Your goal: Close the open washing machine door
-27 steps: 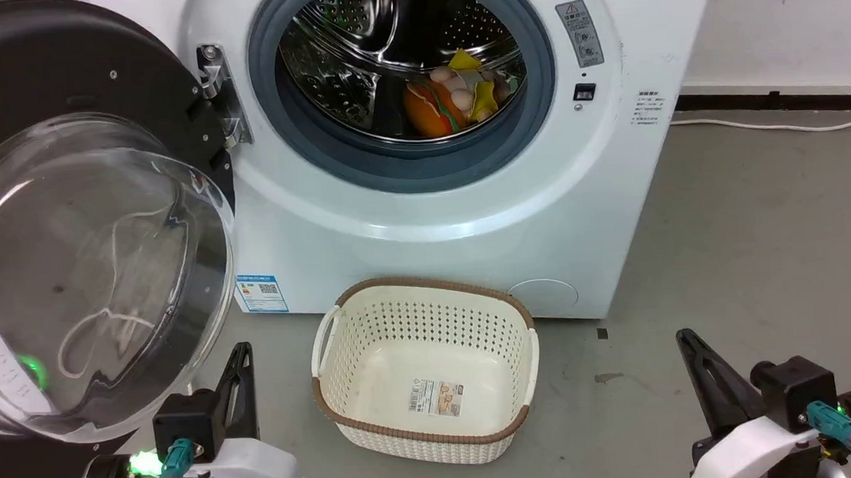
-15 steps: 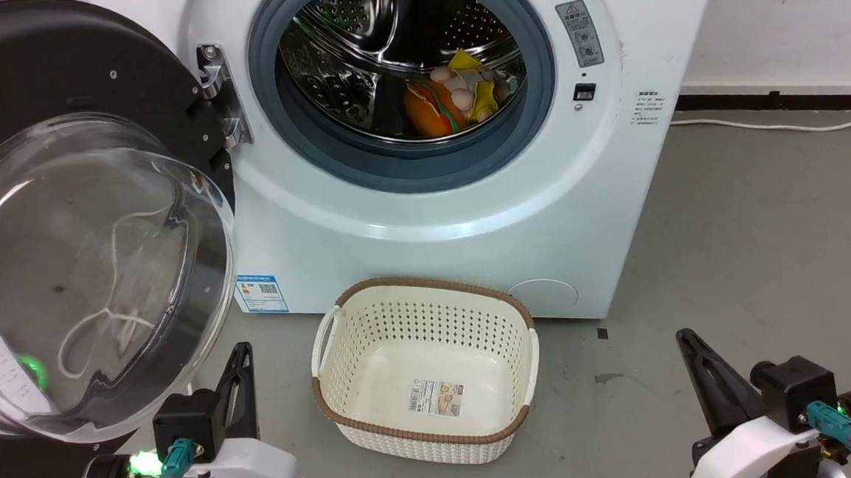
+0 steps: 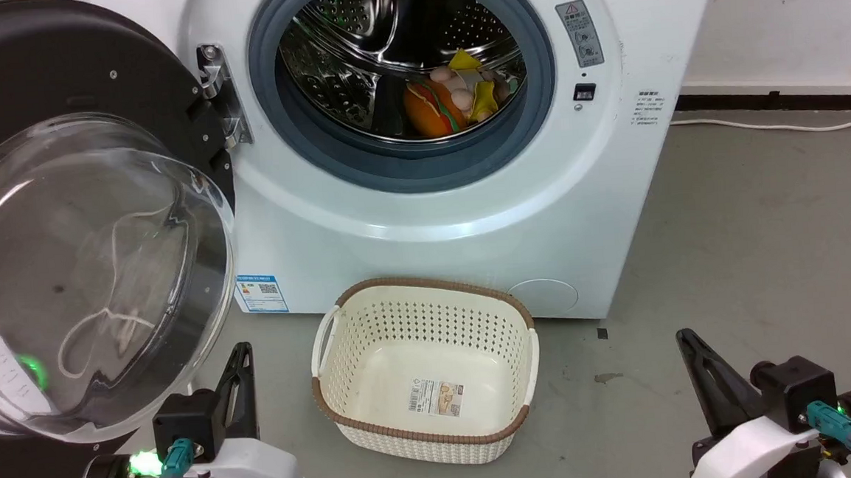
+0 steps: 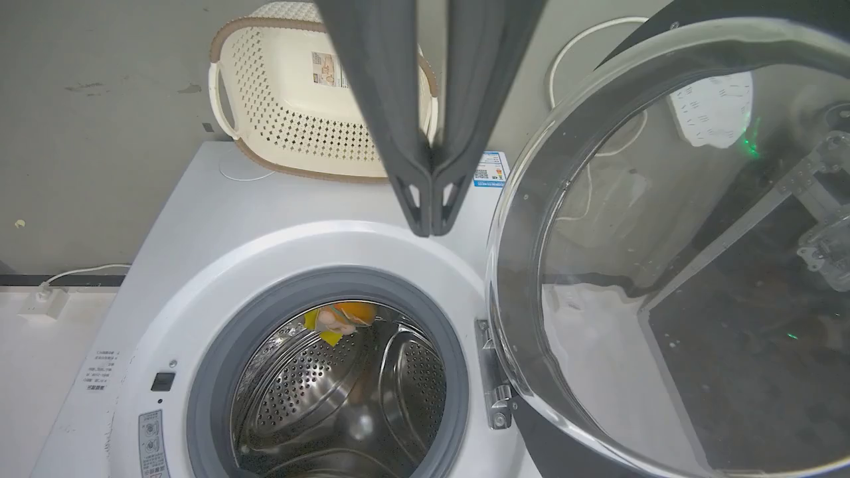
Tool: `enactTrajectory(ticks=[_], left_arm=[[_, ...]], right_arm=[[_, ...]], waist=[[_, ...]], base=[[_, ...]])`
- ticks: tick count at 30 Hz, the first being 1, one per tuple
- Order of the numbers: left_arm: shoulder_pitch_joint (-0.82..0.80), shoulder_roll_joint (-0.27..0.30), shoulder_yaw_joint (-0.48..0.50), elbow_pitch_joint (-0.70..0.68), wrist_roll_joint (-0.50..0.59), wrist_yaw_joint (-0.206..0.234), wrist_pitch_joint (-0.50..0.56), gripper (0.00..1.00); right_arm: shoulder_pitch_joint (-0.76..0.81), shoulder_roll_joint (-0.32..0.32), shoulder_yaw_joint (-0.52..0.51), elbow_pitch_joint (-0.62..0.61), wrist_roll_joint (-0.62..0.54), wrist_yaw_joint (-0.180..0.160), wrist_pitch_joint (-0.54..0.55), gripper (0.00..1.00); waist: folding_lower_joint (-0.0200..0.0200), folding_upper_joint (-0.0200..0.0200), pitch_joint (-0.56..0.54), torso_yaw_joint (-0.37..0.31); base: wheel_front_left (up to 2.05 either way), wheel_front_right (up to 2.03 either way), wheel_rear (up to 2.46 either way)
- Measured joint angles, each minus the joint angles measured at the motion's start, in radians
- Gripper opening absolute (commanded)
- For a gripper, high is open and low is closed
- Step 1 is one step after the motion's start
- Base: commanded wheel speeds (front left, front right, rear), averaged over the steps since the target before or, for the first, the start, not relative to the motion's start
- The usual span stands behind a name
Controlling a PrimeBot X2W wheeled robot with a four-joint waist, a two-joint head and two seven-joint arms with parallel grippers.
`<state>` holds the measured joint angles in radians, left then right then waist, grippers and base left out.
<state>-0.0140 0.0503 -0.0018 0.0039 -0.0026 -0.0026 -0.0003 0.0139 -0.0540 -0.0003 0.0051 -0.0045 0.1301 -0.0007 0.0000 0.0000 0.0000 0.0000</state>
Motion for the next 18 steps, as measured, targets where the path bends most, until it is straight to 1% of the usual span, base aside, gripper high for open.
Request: enactTrajectory(ticks=[10,11,18], left_arm=[[0.000,0.000,0.000,0.000,0.000,0.000,0.000,0.00],[0.000,0.000,0.000,0.000,0.000,0.000,0.000,1.00],[0.000,0.000,-0.004,0.001,0.000,0.000,-0.001,1.00]], right_arm=[[0.000,0.000,0.000,0.000,0.000,0.000,0.000,0.00],[0.000,0.000,0.000,0.000,0.000,0.000,0.000,1.00],[0.001,0.000,-0.002,0.001,0.000,0.000,-0.001,1.00]], waist=[[0.0000,0.0000,0.000,0.000],[0.0000,0.0000,0.000,0.000],[0.0000,0.0000,0.000,0.000]], base=[[0.00,0.00,0.00],[0.00,0.00,0.00],[0.00,0.00,0.00]])
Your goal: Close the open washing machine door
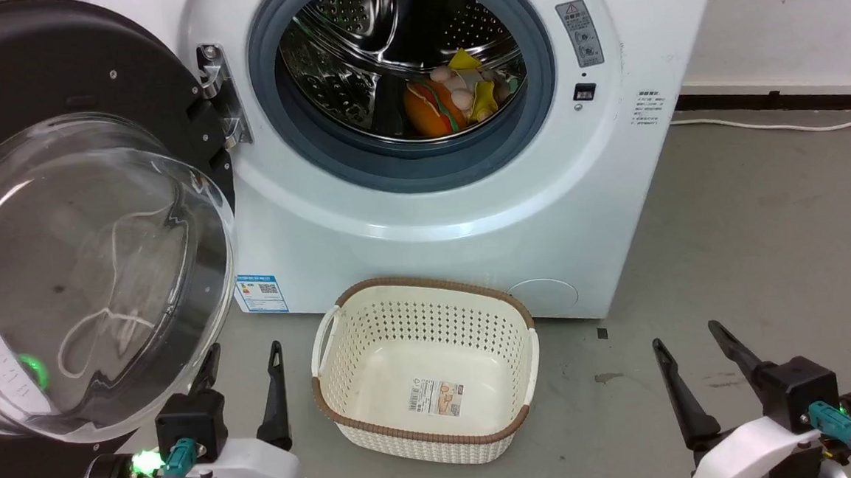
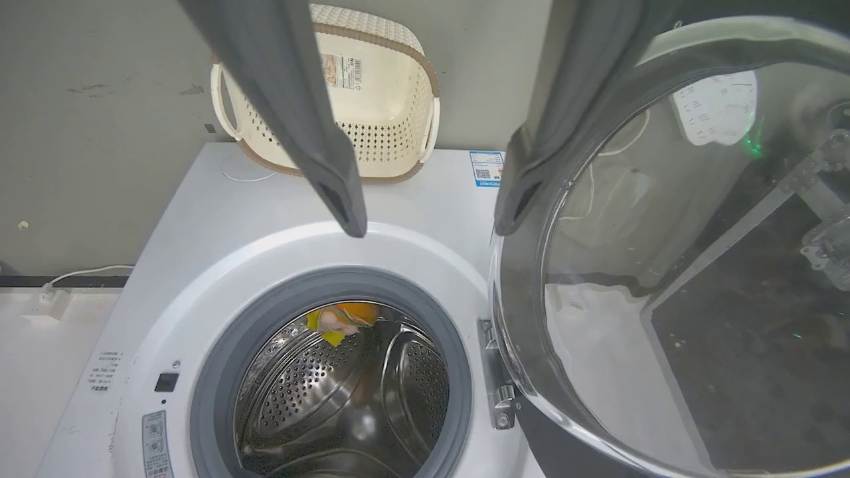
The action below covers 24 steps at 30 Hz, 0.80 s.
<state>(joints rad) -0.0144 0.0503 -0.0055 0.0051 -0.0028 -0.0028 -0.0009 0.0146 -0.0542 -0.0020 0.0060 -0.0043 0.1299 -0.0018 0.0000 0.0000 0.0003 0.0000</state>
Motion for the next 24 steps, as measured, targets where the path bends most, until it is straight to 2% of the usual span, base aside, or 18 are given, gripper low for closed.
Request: enactTrajectory(ticks=[12,24], left_arm=[[-0.001,0.000,-0.017,0.000,0.000,0.001,-0.023,1.00],[-0.001,0.005,-0.034,0.000,0.000,0.010,-0.046,1.00]], right_arm=[[0.000,0.000,-0.008,0.000,0.014,0.000,-0.022,1.00],[0.002,0.000,-0.007,0.001,0.025,0.000,-0.046,1.00]], waist=[[0.0000,0.0000,0.001,0.016],[0.0001,0.0000,-0.005,0.075]], base=[[0.00,0.00,0.00],[0.00,0.00,0.00]])
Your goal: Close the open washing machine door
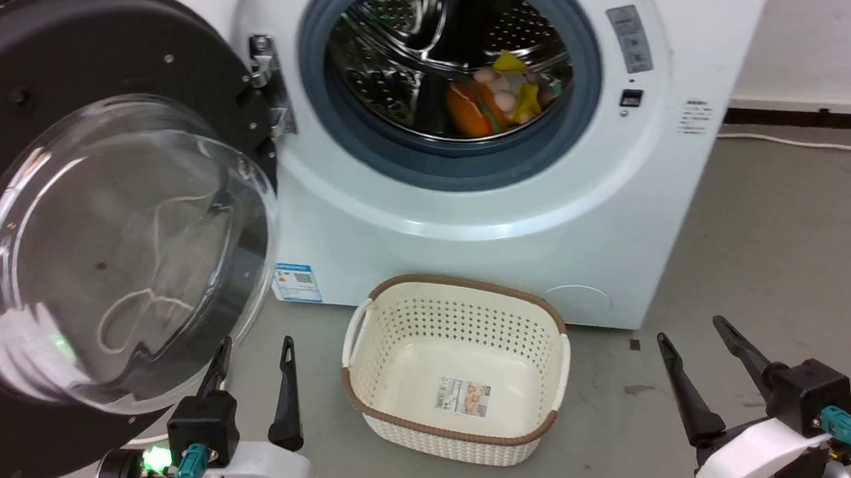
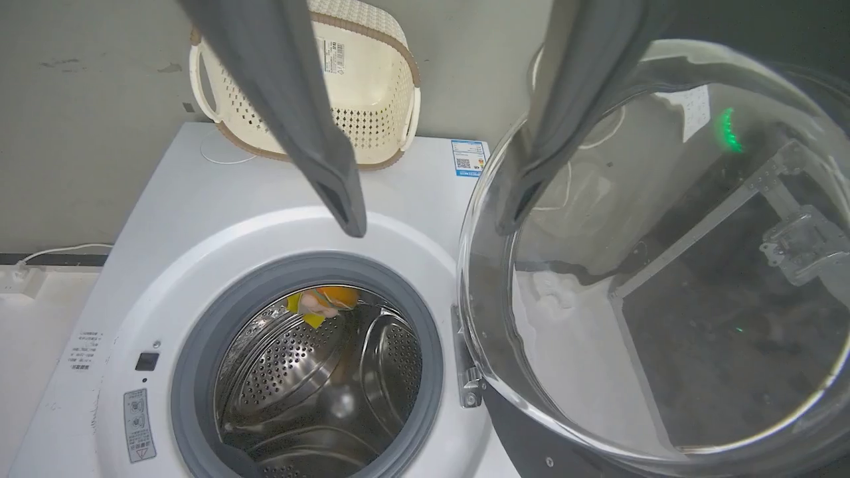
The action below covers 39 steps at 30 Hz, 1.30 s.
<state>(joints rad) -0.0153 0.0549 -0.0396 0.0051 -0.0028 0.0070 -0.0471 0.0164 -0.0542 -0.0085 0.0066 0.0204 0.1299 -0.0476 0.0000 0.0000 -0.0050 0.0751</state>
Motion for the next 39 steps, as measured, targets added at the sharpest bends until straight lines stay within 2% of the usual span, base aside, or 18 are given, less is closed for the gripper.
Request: enactTrajectory(ticks=[11,39], left_arm=[[0.000,0.010,-0.009,-0.004,0.000,0.011,-0.025,1.00],[0.034,0.016,-0.004,-0.018,-0.018,0.043,-0.079,1.00]], right_arm=[[0.000,0.000,0.024,0.001,0.012,0.000,-0.025,1.00],[-0.005,0.000,0.102,0.033,0.027,0.000,-0.082,1.00]], waist=[[0.0000,0.0000,-0.002,0.075],[0.0000,0.0000,0.011,0.199]], base=[[0.00,0.00,0.00],[0.00,0.00,0.00]])
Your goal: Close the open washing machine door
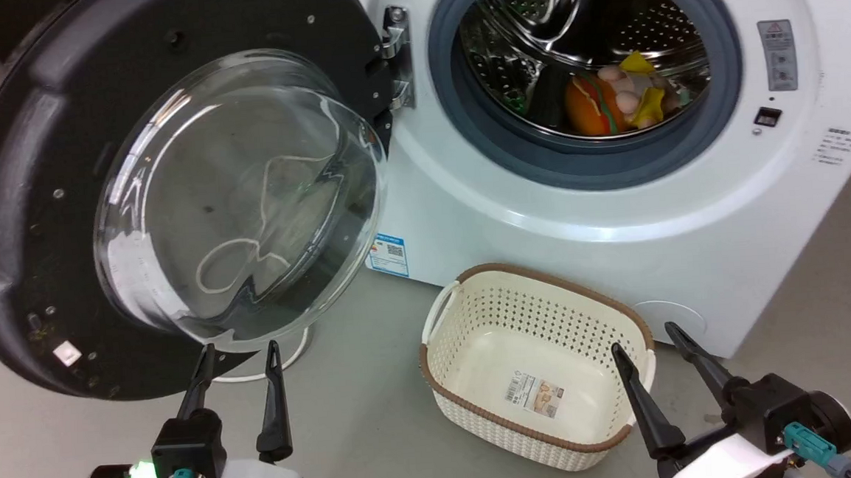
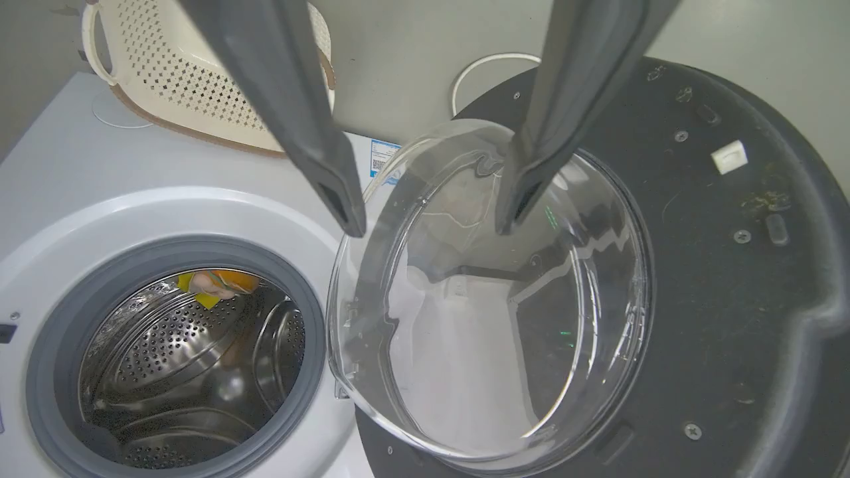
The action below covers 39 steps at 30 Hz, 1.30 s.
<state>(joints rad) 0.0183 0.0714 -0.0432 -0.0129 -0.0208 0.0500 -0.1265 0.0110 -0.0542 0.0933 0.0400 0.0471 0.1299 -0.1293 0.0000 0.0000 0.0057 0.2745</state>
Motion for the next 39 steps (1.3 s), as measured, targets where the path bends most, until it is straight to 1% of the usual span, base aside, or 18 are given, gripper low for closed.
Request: enactTrajectory(ticks=[16,17,18,19,22,25,30,34,37,39], left_arm=[[0.002,0.000,0.002,-0.001,-0.014,-0.003,-0.036,1.00],[0.002,0.000,0.004,-0.001,-0.019,-0.006,-0.038,0.75],[0.002,0.000,0.006,0.000,-0.025,-0.009,-0.040,0.18],[0.001,-0.002,0.026,-0.012,-0.052,-0.021,-0.046,0.00],[-0.019,0.000,0.063,-0.041,-0.074,-0.039,-0.052,0.00],[-0.054,0.007,0.129,-0.076,-0.108,-0.058,-0.060,0.00],[-0.152,0.049,0.264,-0.081,-0.213,-0.097,-0.070,0.00],[-0.269,0.100,0.378,0.011,-0.367,-0.108,-0.053,0.00],[-0.367,0.160,0.472,0.099,-0.491,-0.107,-0.002,0.00],[-0.430,0.195,0.515,0.165,-0.570,-0.107,0.052,0.00]], right_arm=[[0.000,0.000,0.007,0.008,0.015,0.000,-0.033,1.00],[0.000,0.000,0.006,0.008,0.015,0.000,-0.035,1.00],[0.000,0.000,0.004,0.008,0.015,0.000,-0.038,1.00],[0.001,0.000,-0.006,0.005,0.014,0.000,-0.042,1.00],[0.001,0.000,-0.018,-0.004,0.011,0.000,-0.050,1.00],[0.001,-0.002,-0.018,-0.012,0.004,0.000,-0.056,1.00],[-0.002,-0.019,-0.016,-0.017,0.004,0.000,-0.067,1.00],[-0.026,-0.034,-0.010,-0.020,0.006,0.000,-0.074,1.00],[-0.045,-0.040,-0.005,-0.019,0.007,0.000,-0.080,1.00],[-0.052,-0.041,-0.005,-0.020,0.010,0.000,-0.085,1.00]], waist=[[0.0000,0.0000,0.005,0.066],[0.0000,0.0000,0.007,0.069],[0.0000,0.0000,0.009,0.073],[0.0000,0.0000,0.022,0.085],[0.0000,0.0000,0.040,0.096],[0.0000,0.0000,0.068,0.099],[0.0003,0.0000,0.118,0.100],[0.0003,0.0000,0.154,0.100],[0.0003,0.0000,0.176,0.097],[0.0002,0.0000,0.187,0.095]], base=[[0.00,0.00,0.00],[0.00,0.00,0.00],[0.00,0.00,0.00],[0.00,0.00,0.00],[0.00,0.00,0.00],[0.00,0.00,0.00],[0.00,0.00,0.00],[0.00,0.00,0.00],[0.00,0.00,0.00],[0.00,0.00,0.00]])
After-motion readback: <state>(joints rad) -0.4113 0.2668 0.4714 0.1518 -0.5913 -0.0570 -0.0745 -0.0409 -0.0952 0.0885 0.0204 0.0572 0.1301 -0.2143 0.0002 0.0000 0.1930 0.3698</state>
